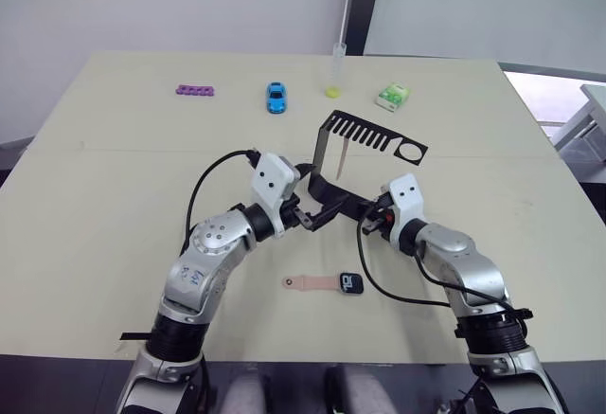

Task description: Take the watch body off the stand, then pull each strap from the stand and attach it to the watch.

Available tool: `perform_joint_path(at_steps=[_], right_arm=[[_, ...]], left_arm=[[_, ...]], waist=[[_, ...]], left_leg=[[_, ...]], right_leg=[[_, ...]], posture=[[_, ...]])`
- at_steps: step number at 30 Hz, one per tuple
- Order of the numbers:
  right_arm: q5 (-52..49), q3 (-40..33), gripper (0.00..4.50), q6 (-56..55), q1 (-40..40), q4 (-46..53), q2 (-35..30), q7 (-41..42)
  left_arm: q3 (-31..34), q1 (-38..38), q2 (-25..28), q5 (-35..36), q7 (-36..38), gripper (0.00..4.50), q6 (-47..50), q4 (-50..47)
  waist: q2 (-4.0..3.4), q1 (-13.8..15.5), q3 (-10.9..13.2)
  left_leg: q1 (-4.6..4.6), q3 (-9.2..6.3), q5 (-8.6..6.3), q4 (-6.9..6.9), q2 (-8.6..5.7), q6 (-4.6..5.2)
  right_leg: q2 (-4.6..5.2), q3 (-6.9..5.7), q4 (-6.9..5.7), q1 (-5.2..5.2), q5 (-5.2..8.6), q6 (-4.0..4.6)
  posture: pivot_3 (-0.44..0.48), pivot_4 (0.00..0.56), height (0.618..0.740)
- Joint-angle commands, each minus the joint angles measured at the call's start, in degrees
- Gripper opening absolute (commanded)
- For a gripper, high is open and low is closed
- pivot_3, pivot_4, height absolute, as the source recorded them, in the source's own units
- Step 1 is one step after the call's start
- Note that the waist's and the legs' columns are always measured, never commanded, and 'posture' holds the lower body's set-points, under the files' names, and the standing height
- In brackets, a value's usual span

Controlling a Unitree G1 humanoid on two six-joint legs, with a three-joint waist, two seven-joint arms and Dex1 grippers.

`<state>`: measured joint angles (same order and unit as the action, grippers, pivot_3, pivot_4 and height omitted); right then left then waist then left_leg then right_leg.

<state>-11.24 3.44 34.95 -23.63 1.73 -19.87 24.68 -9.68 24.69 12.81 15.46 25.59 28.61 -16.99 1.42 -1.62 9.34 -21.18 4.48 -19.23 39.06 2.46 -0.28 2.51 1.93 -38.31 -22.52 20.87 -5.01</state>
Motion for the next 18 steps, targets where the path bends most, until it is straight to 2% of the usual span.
perform_joint_path(at_steps=[1,8,13,18], right_arm=[[1.45,0.45,0.0,1.96,1.2,-2.06,-0.59,-0.7],[1.55,0.99,0.0,2.14,1.12,-1.11,-0.47,-0.06],[1.55,0.97,0.0,2.01,1.48,-0.83,-0.46,0.04],[1.59,0.89,0.0,1.79,1.27,-1.24,-0.28,-0.1]], left_arm=[[0.21,2.88,-1.87,-0.65,-1.12,2.69,-1.38,1.81],[-0.85,5.73,-5.24,-3.96,-2.95,2.69,-6.18,9.48],[-0.8,7.84,-7.68,-8.04,-6.97,2.69,-9.12,14.16],[-1.82,8.9,-9.53,-8.97,-6.4,2.69,-10.9,16.62]], waist=[[0.0,0.01,0.0],[0.01,0.01,0.0],[0.01,0.05,0.0],[0.01,0.05,0.0]], left_leg=[[0.0,0.0,0.0,0.0,0.0,0.0],[0.0,0.0,0.01,0.0,0.0,-0.01],[-0.02,0.0,0.01,0.0,0.0,-0.01],[-0.02,0.0,0.01,-0.04,0.01,-0.01]], right_leg=[[0.0,0.0,0.0,0.0,0.0,0.0],[-0.01,0.0,0.05,0.0,0.0,0.0],[0.0,0.0,0.16,0.0,0.0,0.0],[-0.01,-0.01,0.24,0.0,0.0,0.0]], posture=[[0.0,0.15,0.74],[0.0,0.15,0.74],[0.0,0.15,0.74],[0.0,0.15,0.74]])
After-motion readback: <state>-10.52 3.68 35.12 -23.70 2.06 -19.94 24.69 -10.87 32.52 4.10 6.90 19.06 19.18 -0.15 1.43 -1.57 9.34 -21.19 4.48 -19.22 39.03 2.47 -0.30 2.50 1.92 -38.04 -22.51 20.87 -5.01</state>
